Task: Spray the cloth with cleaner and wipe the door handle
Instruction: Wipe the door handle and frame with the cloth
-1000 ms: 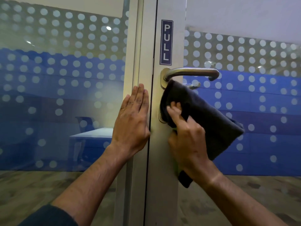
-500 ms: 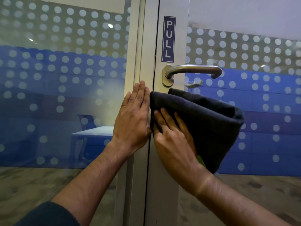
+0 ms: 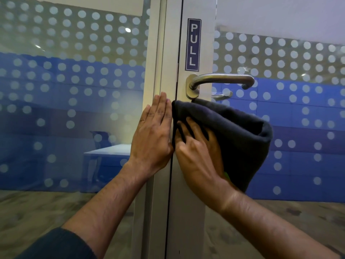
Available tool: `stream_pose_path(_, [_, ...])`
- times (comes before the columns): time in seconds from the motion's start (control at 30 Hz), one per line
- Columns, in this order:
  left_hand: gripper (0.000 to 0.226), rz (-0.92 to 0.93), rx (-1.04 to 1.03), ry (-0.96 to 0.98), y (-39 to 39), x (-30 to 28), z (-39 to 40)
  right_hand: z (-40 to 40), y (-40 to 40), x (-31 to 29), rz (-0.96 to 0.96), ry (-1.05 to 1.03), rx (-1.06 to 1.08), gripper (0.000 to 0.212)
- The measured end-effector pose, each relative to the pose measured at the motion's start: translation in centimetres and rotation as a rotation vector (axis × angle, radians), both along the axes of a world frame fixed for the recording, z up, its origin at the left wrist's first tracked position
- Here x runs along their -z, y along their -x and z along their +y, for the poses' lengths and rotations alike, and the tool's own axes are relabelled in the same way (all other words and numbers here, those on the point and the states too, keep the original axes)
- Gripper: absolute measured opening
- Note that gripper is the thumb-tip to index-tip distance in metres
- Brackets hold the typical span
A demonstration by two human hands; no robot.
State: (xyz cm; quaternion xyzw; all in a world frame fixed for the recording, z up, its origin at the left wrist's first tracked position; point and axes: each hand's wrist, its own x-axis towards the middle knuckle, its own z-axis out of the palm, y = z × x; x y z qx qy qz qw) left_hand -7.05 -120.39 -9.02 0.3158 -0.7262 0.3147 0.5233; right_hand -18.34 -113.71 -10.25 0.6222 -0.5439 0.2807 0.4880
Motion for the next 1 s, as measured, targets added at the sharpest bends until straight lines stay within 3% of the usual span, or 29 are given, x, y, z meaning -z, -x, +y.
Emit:
stream_pose_path(0.1, [0.069, -0.002, -0.004, 0.009, 0.0, -0.1, 0.0, -0.4, 0.1, -0.4, 0.085, 0.007, 0.049, 0.057])
stream_pose_path(0.2, [0.073, 0.0, 0.02, 0.007, -0.1, -0.2, 0.1, -0.3, 0.0, 1.9, 0.051, 0.032, -0.032, 0.046])
stream_pose_path(0.33, [0.071, 0.002, -0.009, 0.008, 0.0, -0.1, 0.1, 0.4, 2.0, 4.8, -0.253, 0.056, -0.355, 0.027])
stream_pose_path(0.47, [0.077, 0.004, -0.016, -0.007, 0.2, -0.1, 0.1, 2.1, 5.7, 3.0, -0.437, 0.285, -0.405, 0.055])
stream_pose_path(0.57, [0.078, 0.0, -0.015, -0.006, 0.2, -0.1, 0.1, 2.5, 6.1, 1.1, -0.537, 0.396, -0.492, 0.06])
stream_pose_path(0.77, [0.078, -0.002, -0.024, 0.003, 0.1, -0.1, 0.1, 1.1, 4.7, -0.9, -0.404, 0.276, -0.43, 0.055])
stream_pose_path(1.0, [0.078, 0.008, -0.013, 0.006, 0.2, 0.0, 0.0, -1.0, 3.9, 0.7, -0.189, 0.224, -0.085, 0.05])
